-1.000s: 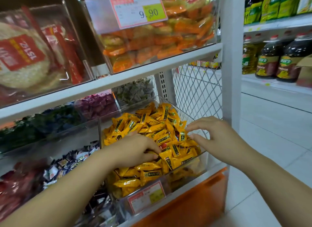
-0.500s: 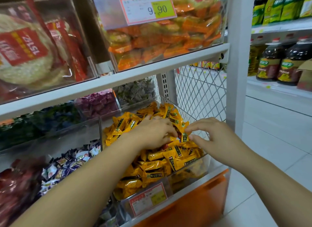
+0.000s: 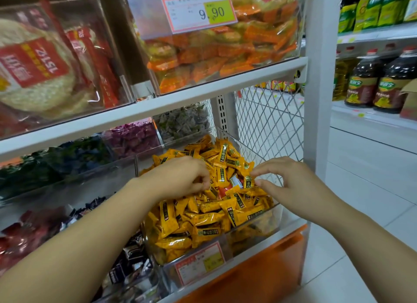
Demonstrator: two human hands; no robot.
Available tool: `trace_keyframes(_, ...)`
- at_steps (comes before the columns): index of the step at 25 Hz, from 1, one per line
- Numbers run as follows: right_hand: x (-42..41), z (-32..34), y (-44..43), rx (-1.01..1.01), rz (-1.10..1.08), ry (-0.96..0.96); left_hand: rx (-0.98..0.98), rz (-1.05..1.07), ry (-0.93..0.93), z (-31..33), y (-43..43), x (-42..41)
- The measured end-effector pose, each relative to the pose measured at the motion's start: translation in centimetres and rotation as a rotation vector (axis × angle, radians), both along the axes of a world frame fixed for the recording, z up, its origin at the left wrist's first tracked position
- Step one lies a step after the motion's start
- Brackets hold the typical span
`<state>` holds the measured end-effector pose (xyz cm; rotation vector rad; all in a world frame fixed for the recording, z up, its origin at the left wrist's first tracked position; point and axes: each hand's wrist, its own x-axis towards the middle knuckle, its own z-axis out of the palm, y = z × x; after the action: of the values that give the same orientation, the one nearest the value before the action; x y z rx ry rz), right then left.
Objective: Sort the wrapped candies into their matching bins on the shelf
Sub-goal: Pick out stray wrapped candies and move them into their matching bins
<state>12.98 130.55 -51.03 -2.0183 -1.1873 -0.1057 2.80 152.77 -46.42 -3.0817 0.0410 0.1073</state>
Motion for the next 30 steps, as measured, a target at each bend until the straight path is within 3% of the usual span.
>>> trace_keyframes(5,-0.2,0.1,0.1,-0.013,-0.002,0.006,-0.092,0.001,-0.039,-0.3,1.1,-3.0)
trace_keyframes(9,-0.3,0.1,0.3,-0.013,-0.003,-0.001,-0.15,0.101,0.051,1.2,0.3,-2.9)
trace_keyframes(14,-0.1,0.0,0.5,-0.006,-0.005,-0.001,-0.143,0.067,-0.162,1.6,-2.6,1.0)
trace_keyframes(19,0.1,0.0,0.3,-0.005,-0.001,-0.009,0.06,0.135,-0.003,-1.4,-3.1,4.5)
trace_keyframes(25,0.3,0.0,0.3,-0.018,0.007,-0.011,0.011,0.126,0.125,-2.4,-2.8,5.2)
trace_keyframes(30,0.2,0.1,0.5,-0.019,0.005,-0.01,0.005,0.08,0.12,-2.8,-2.3,5.1)
